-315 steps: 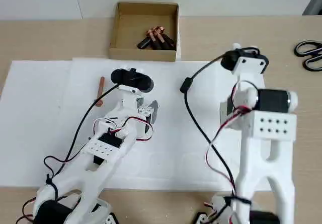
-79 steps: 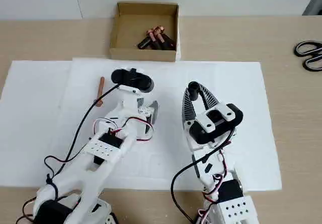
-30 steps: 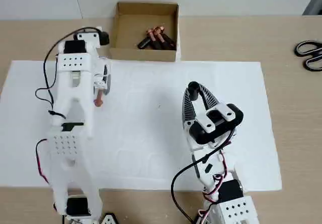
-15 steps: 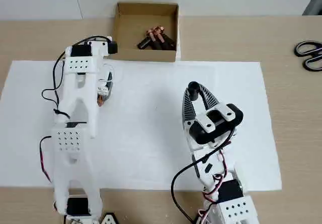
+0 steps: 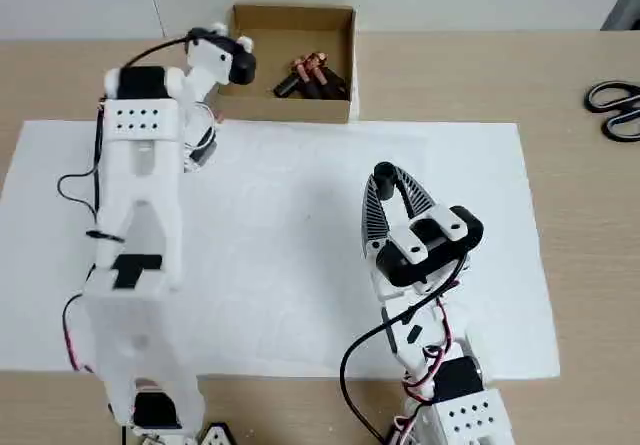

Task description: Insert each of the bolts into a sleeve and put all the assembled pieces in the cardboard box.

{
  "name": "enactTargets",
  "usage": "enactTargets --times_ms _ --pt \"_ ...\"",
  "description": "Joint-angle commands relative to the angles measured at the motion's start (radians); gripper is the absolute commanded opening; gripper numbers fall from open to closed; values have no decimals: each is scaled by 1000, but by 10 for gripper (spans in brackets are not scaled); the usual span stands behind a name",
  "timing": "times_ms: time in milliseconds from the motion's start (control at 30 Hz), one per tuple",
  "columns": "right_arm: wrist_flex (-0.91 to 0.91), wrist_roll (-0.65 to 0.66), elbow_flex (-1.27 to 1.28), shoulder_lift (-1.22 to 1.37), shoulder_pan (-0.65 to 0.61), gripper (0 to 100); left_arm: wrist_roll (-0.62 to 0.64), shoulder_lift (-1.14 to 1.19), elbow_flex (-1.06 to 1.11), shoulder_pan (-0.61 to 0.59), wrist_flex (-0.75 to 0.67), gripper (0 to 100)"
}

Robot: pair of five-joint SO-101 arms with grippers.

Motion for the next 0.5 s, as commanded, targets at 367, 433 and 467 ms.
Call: enactTargets --times_ms 367,433,467 --pt "2 8 8 -22 -4 3 -494 -410 598 124 6 112" --pt "2 8 8 -22 -4 3 -494 -410 598 112 2 173" --pt "2 8 8 -22 -4 3 -494 -410 601 107 -6 190"
